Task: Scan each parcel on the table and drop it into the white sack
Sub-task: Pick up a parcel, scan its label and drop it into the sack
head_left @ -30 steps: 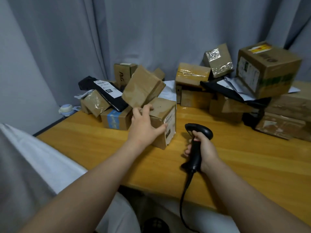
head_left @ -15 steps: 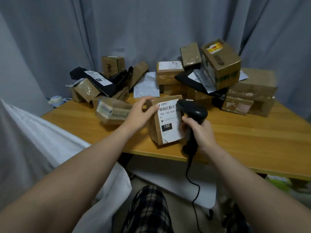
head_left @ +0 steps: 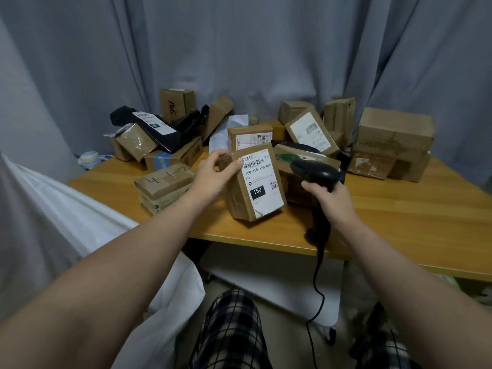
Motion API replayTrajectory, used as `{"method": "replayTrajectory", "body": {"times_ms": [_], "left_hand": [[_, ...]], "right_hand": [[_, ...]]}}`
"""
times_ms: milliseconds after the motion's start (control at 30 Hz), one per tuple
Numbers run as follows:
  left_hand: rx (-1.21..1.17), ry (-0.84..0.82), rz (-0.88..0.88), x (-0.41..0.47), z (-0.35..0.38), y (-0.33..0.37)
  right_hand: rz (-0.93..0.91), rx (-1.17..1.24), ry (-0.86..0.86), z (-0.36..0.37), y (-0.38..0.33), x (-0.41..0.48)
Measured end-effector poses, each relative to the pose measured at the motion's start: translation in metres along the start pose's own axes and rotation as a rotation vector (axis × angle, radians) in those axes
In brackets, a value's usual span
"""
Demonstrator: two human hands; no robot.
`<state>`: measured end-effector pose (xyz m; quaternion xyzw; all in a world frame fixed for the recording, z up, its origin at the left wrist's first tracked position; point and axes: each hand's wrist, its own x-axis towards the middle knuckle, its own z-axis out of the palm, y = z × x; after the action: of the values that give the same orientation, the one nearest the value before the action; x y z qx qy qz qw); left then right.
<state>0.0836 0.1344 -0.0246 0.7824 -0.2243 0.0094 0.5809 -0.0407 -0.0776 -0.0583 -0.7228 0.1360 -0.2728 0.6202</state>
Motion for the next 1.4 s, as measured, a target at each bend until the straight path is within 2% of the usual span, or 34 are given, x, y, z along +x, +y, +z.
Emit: {"method": "replayTrajectory", "body": {"times_ms": [100, 233, 433, 967, 1400], "left_hand": [[-0.011, -0.013, 0.009, 0.002, 0.003, 0.002], [-0.083, 0.018, -0.042, 0.005, 0.0, 0.0], [-0.125, 0.011, -0.071, -0.001, -0.002, 0.003], [-0.152, 0.02, -0.125, -0.001, 0.002, 0.003], [-0.134, 0.061, -0.016, -0.021, -0.011, 0.005]], "right_hand": [[-0.019, -0.029, -0.021, -0.003, -0.004, 0.0], [-0.176, -0.133, -0.1, 0.008, -0.011, -0.018], [-0.28, -0.282, -0.018, 0.027, -0.006, -0.041], [-0.317, -0.213, 0.013, 0.025, -0.006, -0.057], [-0.3, -0.172, -0.074, 0.038, -0.01, -0.057]]}}
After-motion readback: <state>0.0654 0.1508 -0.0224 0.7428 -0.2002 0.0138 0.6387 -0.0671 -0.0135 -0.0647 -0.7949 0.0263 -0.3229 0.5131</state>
